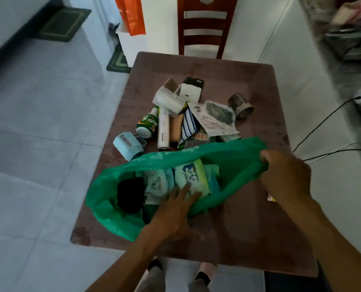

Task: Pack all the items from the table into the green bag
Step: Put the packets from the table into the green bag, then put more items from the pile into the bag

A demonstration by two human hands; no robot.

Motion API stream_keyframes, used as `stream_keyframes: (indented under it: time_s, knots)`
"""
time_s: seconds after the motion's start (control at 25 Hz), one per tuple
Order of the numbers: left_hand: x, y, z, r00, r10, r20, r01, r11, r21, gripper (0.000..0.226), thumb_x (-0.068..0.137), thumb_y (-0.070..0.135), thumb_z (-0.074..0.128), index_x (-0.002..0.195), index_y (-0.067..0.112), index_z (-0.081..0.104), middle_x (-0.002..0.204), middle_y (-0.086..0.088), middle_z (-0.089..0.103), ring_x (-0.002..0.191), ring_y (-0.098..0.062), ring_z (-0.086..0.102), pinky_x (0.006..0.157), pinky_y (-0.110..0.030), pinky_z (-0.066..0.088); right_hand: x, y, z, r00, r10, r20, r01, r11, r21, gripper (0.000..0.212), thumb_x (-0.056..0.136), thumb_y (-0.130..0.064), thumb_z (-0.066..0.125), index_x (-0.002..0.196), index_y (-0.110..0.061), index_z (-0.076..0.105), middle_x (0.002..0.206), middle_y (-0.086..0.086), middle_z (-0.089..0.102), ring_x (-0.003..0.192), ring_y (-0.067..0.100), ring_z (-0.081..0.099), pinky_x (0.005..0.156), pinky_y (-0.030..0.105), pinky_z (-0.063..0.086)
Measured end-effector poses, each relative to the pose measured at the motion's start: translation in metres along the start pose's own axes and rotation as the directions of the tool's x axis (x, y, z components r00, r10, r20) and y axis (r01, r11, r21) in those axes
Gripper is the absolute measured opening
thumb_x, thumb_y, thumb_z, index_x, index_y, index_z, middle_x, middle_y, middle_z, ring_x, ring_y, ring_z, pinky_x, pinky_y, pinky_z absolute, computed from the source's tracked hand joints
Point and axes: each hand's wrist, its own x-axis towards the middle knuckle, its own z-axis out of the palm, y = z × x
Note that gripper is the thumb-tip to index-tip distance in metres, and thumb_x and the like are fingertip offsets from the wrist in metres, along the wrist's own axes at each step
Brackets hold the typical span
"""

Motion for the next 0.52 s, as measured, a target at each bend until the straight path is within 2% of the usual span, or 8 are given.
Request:
stream_keyframes:
  time_s: [0.08,0.12,0.2,0.32,0.36,0.4,0.44,0.52]
  knots:
    - [-0.007,0.016,-0.005,0.983,0.084,-0.165,-0.098,0.992,-0.080,0.050,0.073,0.044,0.065,0.118,0.024,0.057,0.128,-0.008,0.054,0.118,-0.033,0.049,0.088,-0.045,0.047,0.005,0.004,0.009,0.982,-0.059,0.178,0.027,0.984,0.175,0.023,0.067,0.000,0.062,0.077,-0.020,0.057,0.076,0.001,0.058,0.070,0.026,0.057,0.053,0.029,0.039]
    - [-0.011,0.022,-0.005,0.966,0.091,-0.243,-0.120,0.987,-0.109,0.027,0.074,0.035,0.062,0.098,0.022,0.062,0.105,-0.005,0.064,0.100,-0.029,0.059,0.074,-0.036,0.050,0.003,0.005,0.013,0.941,-0.133,0.312,0.011,0.931,0.365,0.033,0.068,0.007,0.061,0.086,-0.021,0.061,0.089,-0.002,0.060,0.085,0.022,0.060,0.064,0.028,0.047]
    - [-0.016,0.034,-0.006,0.933,0.089,-0.349,-0.145,0.980,-0.138,0.012,0.073,0.031,0.060,0.083,0.025,0.061,0.083,0.004,0.067,0.079,-0.018,0.063,0.061,-0.026,0.045,-0.001,0.012,0.018,0.895,-0.230,0.381,-0.152,0.647,0.747,0.059,0.066,0.022,0.051,0.104,-0.021,0.066,0.111,-0.006,0.064,0.104,0.008,0.060,0.081,0.013,0.048]
    - [-0.007,0.050,-0.004,0.909,0.113,-0.400,-0.199,0.964,-0.179,0.009,0.077,0.036,0.063,0.083,0.030,0.064,0.081,0.011,0.068,0.073,-0.010,0.063,0.060,-0.023,0.048,-0.012,0.053,0.042,0.926,0.110,0.362,-0.378,0.200,0.904,0.069,0.066,0.023,0.041,0.115,-0.019,0.066,0.118,-0.003,0.069,0.102,0.014,0.064,0.071,0.023,0.050]
    - [0.000,0.058,-0.004,0.917,0.138,-0.375,-0.222,0.956,-0.192,0.011,0.080,0.040,0.061,0.084,0.030,0.065,0.083,0.011,0.068,0.075,-0.009,0.062,0.062,-0.024,0.049,-0.016,0.074,0.059,0.880,0.282,0.382,-0.441,0.183,0.879,0.064,0.072,0.019,0.041,0.118,-0.019,0.064,0.118,0.001,0.068,0.099,0.020,0.063,0.067,0.027,0.049]
    - [0.005,0.066,-0.004,0.918,0.184,-0.350,-0.263,0.946,-0.191,0.016,0.083,0.044,0.058,0.085,0.031,0.067,0.086,0.010,0.068,0.077,-0.010,0.062,0.064,-0.025,0.050,-0.017,0.096,0.078,0.801,0.453,0.392,-0.537,0.253,0.805,0.056,0.080,0.012,0.043,0.123,-0.019,0.060,0.122,0.005,0.065,0.100,0.026,0.061,0.069,0.029,0.048]
    - [0.009,0.075,-0.003,0.912,0.231,-0.338,-0.304,0.935,-0.182,0.020,0.085,0.046,0.056,0.086,0.030,0.068,0.088,0.009,0.068,0.080,-0.010,0.062,0.065,-0.024,0.049,-0.018,0.118,0.097,0.711,0.590,0.383,-0.658,0.364,0.659,0.049,0.086,0.000,0.048,0.131,-0.018,0.054,0.129,0.011,0.060,0.106,0.030,0.058,0.078,0.032,0.049]
    - [0.010,0.091,-0.002,0.896,0.282,-0.342,-0.357,0.917,-0.178,0.031,0.090,0.050,0.051,0.085,0.026,0.069,0.089,0.006,0.067,0.082,-0.010,0.060,0.067,-0.024,0.047,-0.021,0.155,0.126,0.629,0.684,0.370,-0.776,0.585,0.236,0.060,0.087,-0.026,0.060,0.143,-0.018,0.039,0.142,0.016,0.046,0.122,0.038,0.049,0.100,0.044,0.042]
